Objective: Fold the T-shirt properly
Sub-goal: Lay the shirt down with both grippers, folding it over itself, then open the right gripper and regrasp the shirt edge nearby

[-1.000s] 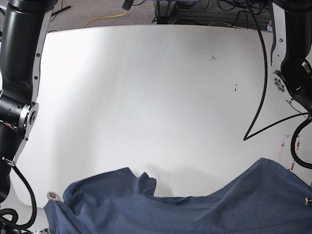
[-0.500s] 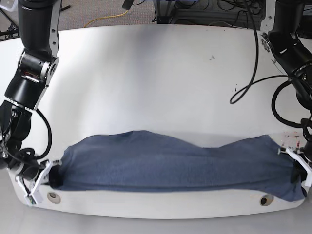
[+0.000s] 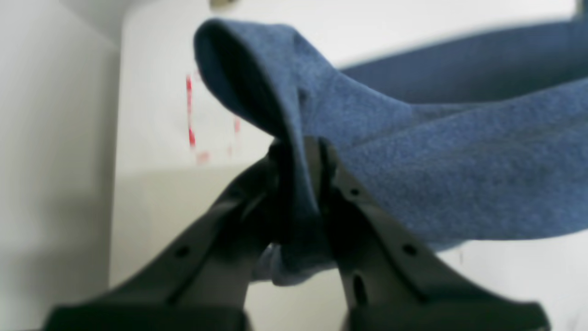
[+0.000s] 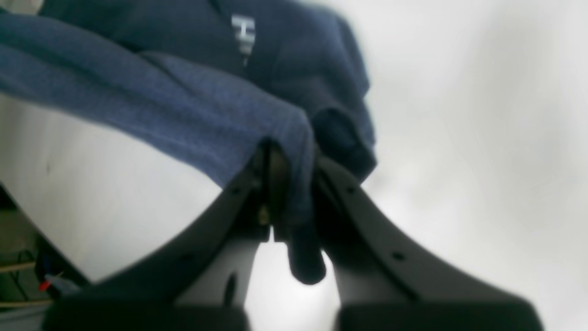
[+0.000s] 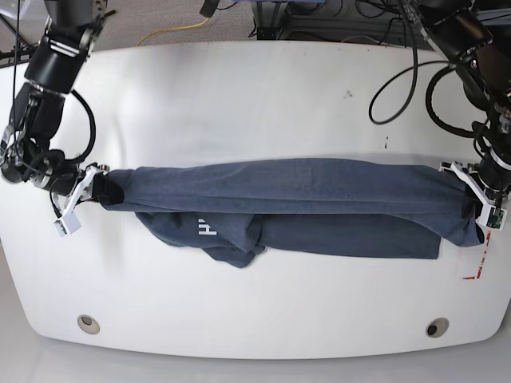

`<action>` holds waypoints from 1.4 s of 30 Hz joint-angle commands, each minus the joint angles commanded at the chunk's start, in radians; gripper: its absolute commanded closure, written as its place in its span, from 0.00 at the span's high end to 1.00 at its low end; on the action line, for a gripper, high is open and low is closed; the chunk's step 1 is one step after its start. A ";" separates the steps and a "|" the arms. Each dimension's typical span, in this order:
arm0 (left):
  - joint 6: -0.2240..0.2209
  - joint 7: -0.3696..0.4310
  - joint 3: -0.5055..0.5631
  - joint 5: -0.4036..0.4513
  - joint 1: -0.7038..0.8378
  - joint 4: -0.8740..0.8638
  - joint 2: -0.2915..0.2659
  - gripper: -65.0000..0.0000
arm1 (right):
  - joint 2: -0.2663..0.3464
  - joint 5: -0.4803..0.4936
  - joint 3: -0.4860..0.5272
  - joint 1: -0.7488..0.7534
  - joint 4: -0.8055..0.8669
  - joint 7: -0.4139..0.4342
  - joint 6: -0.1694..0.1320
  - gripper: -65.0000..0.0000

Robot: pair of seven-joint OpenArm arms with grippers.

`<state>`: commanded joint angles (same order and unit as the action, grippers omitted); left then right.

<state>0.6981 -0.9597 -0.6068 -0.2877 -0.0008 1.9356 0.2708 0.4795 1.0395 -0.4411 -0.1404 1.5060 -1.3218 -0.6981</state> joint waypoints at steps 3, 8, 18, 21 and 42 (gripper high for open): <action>0.000 0.000 -0.040 0.000 0.055 -0.002 -0.002 0.00 | 0.000 0.035 0.000 0.063 0.020 0.000 0.000 0.00; 0.000 0.000 -0.098 0.006 0.124 -0.008 0.000 0.00 | 0.017 0.104 0.000 0.163 0.020 0.000 0.000 0.00; 0.000 -0.003 -0.120 0.005 0.269 -0.011 0.003 0.00 | 0.083 0.133 0.006 0.341 0.023 -0.006 0.000 0.28; 0.000 -0.003 -0.115 0.003 0.292 -0.009 0.002 0.11 | 0.084 0.138 0.005 0.354 0.026 -0.006 0.000 0.61; 0.000 -0.083 -0.279 -0.296 0.287 -0.003 0.049 0.53 | -0.051 0.080 0.006 0.046 -0.201 0.037 0.000 0.63</action>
<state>0.6981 -1.0426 -0.8861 -0.5838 0.2862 1.9325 0.3199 0.4289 1.1193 -0.4350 -0.0944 1.3050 -1.2850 -0.6981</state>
